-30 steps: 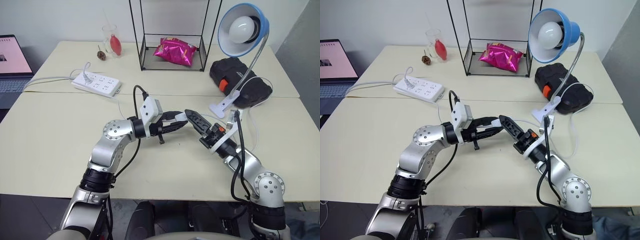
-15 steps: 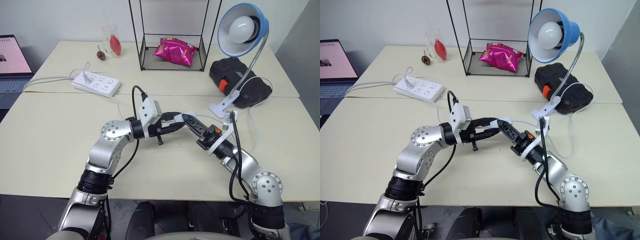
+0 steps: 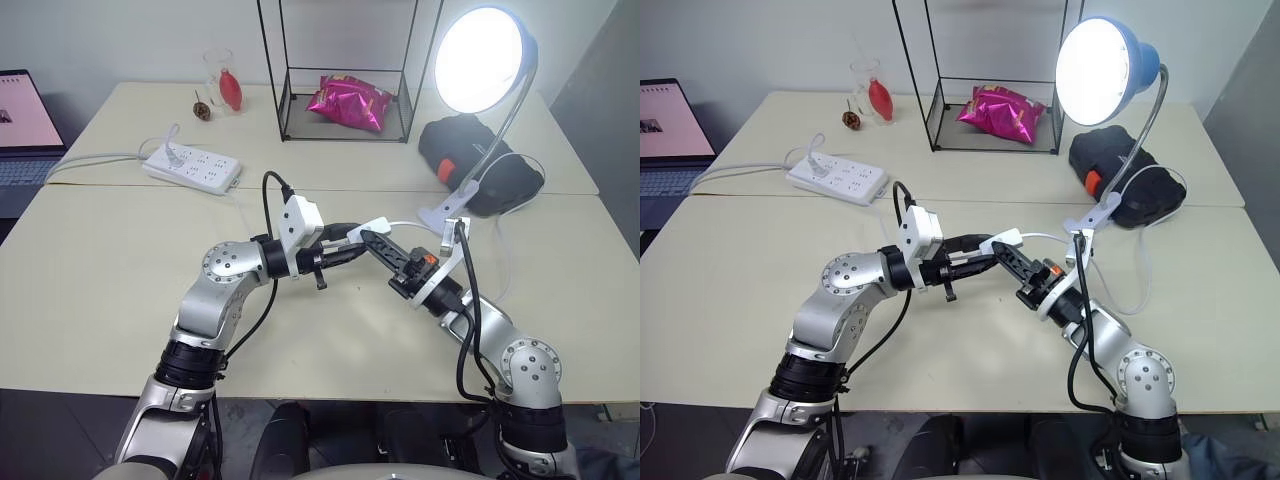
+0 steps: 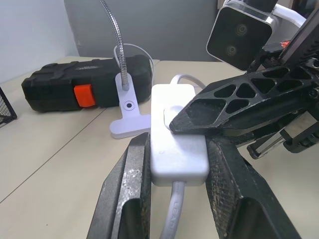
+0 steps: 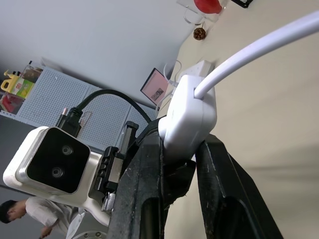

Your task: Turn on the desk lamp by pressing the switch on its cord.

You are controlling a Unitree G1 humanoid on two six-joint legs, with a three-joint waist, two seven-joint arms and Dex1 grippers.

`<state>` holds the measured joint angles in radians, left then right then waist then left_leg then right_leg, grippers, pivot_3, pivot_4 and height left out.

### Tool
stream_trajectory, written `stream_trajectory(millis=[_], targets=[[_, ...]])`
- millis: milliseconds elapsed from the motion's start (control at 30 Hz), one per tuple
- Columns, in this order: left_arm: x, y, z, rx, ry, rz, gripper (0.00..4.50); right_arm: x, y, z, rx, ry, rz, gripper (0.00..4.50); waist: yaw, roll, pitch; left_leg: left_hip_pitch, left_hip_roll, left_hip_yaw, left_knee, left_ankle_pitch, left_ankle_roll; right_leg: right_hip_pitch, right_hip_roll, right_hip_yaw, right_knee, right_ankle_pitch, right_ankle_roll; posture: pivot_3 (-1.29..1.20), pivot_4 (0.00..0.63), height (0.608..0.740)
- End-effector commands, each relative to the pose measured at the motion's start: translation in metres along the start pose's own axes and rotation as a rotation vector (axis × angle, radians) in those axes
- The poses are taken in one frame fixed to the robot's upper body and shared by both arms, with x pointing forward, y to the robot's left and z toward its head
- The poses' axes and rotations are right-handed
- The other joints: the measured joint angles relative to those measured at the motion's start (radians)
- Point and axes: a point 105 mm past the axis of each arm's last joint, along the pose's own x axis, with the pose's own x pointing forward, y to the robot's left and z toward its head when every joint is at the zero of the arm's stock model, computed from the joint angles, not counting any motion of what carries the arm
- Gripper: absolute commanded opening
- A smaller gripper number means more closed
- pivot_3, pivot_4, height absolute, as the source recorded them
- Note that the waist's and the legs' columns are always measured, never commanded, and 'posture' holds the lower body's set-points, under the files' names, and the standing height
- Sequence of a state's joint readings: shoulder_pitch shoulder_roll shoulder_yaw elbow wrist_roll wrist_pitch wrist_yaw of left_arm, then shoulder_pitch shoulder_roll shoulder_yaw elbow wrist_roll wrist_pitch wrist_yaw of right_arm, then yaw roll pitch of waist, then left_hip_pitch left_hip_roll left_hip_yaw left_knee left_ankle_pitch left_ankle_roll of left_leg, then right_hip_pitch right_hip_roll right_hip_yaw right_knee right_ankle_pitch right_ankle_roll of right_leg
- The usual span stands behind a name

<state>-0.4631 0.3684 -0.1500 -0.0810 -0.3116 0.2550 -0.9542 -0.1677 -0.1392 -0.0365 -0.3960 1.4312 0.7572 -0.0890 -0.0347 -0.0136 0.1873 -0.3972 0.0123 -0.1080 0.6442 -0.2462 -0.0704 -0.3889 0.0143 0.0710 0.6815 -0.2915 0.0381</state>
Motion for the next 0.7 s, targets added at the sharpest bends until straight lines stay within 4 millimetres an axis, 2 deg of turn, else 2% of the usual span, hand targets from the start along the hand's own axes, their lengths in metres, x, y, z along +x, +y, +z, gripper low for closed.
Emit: stream_trajectory(millis=[33, 133, 200, 400, 667, 700], targets=[[0.001, -0.004, 0.014, 0.049, -0.039, -0.019, 1.12, 0.000, 0.003, 0.006, -0.017, -0.024, 0.005, 0.52, 0.000, 0.000, 0.000, 0.000, 0.000, 0.000, 0.000, 0.000, 0.000, 0.000, 0.000, 0.000, 0.000, 0.000, 0.000, 0.00, 0.150, 0.740], [0.001, -0.004, 0.014, 0.051, -0.036, -0.017, 1.12, 0.000, 0.002, 0.008, -0.009, -0.036, 0.002, 0.52, 0.000, 0.000, 0.000, 0.000, 0.000, 0.000, 0.000, 0.000, 0.000, 0.000, 0.000, 0.000, 0.000, 0.000, 0.000, 0.00, 0.150, 0.740], [0.001, -0.003, 0.014, 0.052, -0.036, -0.012, 1.12, -0.001, 0.001, 0.008, -0.004, -0.043, 0.001, 1.22, 0.000, 0.000, 0.000, 0.000, 0.000, 0.000, 0.000, 0.000, 0.000, 0.000, 0.000, 0.000, 0.000, 0.000, 0.000, 0.00, 0.150, 0.740], [0.001, 0.001, 0.012, 0.058, -0.027, 0.012, 1.12, -0.006, -0.002, 0.007, -0.004, -0.030, -0.001, 2.71, 0.000, 0.000, 0.000, 0.000, 0.000, 0.000, 0.000, 0.000, 0.000, 0.000, 0.000, 0.000, 0.000, 0.000, 0.000, 0.00, 0.150, 0.740], [0.003, 0.011, -0.002, 0.095, 0.039, 0.068, 1.12, -0.028, -0.003, 0.010, -0.086, 0.023, -0.022, 4.48, 0.001, 0.000, 0.000, 0.000, 0.000, 0.000, 0.000, 0.000, 0.000, 0.000, 0.000, 0.000, 0.000, 0.000, 0.000, 0.00, 0.150, 0.740], [0.003, 0.013, -0.005, 0.099, 0.054, 0.074, 1.12, -0.031, -0.003, 0.010, -0.122, 0.045, -0.035, 4.50, 0.001, 0.000, 0.000, 0.000, 0.000, 0.000, 0.000, 0.000, 0.000, 0.000, 0.000, 0.000, 0.000, 0.000, 0.000, 0.00, 0.150, 0.740]])
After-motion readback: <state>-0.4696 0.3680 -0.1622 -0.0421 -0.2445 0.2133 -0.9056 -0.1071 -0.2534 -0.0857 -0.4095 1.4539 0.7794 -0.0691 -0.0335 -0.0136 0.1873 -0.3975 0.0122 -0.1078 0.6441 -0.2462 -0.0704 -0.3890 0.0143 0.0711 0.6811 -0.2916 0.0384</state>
